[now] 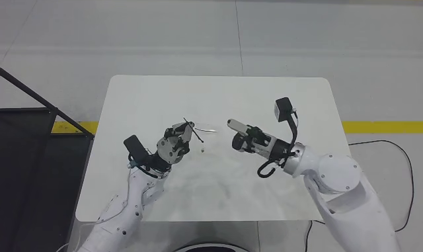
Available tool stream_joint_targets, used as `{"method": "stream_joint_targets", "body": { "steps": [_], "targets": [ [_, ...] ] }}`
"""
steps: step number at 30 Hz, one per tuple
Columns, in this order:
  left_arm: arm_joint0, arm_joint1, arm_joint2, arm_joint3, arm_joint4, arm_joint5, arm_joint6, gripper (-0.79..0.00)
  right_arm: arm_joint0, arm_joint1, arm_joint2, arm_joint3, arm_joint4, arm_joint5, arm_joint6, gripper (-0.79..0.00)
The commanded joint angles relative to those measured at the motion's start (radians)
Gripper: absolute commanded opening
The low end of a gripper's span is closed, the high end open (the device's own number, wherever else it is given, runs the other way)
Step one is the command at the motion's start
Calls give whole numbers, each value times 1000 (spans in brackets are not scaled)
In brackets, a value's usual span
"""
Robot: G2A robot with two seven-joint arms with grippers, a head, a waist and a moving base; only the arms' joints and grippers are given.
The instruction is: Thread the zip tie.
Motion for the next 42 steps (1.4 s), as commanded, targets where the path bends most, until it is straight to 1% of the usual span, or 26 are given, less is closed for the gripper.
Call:
{"method": "stream_joint_targets", "body": {
  "steps": [1, 9, 12, 15, 18, 20, 30, 32, 34, 37, 39, 42],
  "targets": [
    [-1, 0, 0, 1, 5, 4, 4, -785, 1, 0, -1, 0, -1, 1, 0, 0],
    [-1, 0, 0, 1, 5, 4, 4, -785, -1, 0, -1, 1, -2, -4, -1, 0],
    [13, -5, 10, -28, -65, -5, -37, -785, -10, -1, -23, 17, -68, -125, -2, 0],
    [19, -11, 22, -48, -172, -66, -100, -785, -22, 0, -39, 62, -140, -312, 16, 0],
    [22, -14, 26, -65, -291, -133, -175, -785, -31, 0, -51, 109, -172, -453, 53, 0],
    [24, -15, 21, -78, -366, -170, -215, -785, -34, 1, -49, 128, -186, -473, 53, 0],
    [24, -15, 21, -78, -366, -170, -215, -785, -34, 1, -49, 128, -186, -473, 53, 0],
    [24, -15, 21, -78, -366, -170, -215, -785, -29, 0, -63, 119, -209, -521, 76, 0],
    [30, -16, 23, -89, -376, -164, -230, -785, -21, -4, -78, 131, -212, -591, 71, 0],
    [38, -18, 23, -101, -387, -161, -251, -785, 2, -9, -100, 171, -206, -694, 98, 0],
    [42, -20, 27, -101, -413, -184, -268, -785, 18, -12, -114, 199, -202, -741, 119, -3],
    [44, -21, 25, -103, -453, -211, -300, -785, 40, -19, -137, 227, -218, -776, 103, -65]
  ]
}}
